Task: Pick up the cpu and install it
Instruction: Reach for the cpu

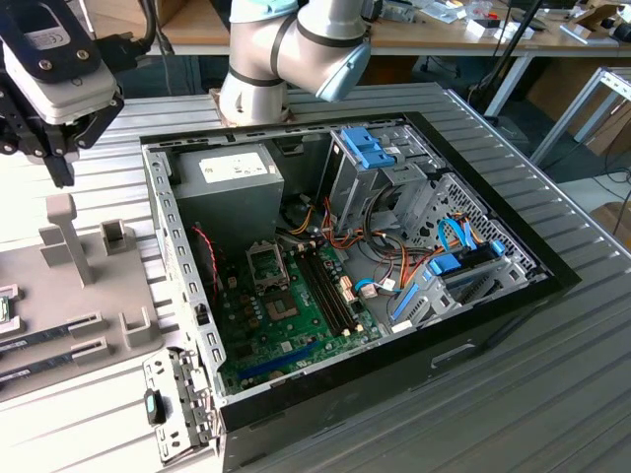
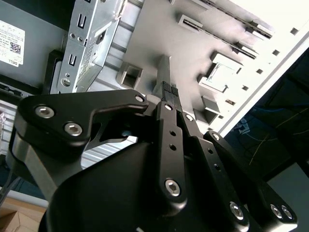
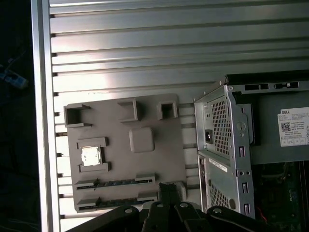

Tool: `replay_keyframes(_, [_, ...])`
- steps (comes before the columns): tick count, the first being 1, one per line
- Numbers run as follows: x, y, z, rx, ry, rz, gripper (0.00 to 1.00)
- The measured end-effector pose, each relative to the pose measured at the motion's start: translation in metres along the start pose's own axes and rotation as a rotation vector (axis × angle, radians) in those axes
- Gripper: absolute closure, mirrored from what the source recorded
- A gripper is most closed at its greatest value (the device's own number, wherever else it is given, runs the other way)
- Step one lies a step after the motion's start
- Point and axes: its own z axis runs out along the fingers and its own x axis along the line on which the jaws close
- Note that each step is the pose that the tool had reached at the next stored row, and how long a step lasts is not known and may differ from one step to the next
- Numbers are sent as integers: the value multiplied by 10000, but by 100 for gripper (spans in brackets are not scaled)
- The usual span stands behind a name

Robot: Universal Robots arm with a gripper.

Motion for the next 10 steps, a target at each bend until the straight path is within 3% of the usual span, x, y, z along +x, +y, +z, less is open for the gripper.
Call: replay_keyframes(10, [37,-4,15,0,-1,0,89])
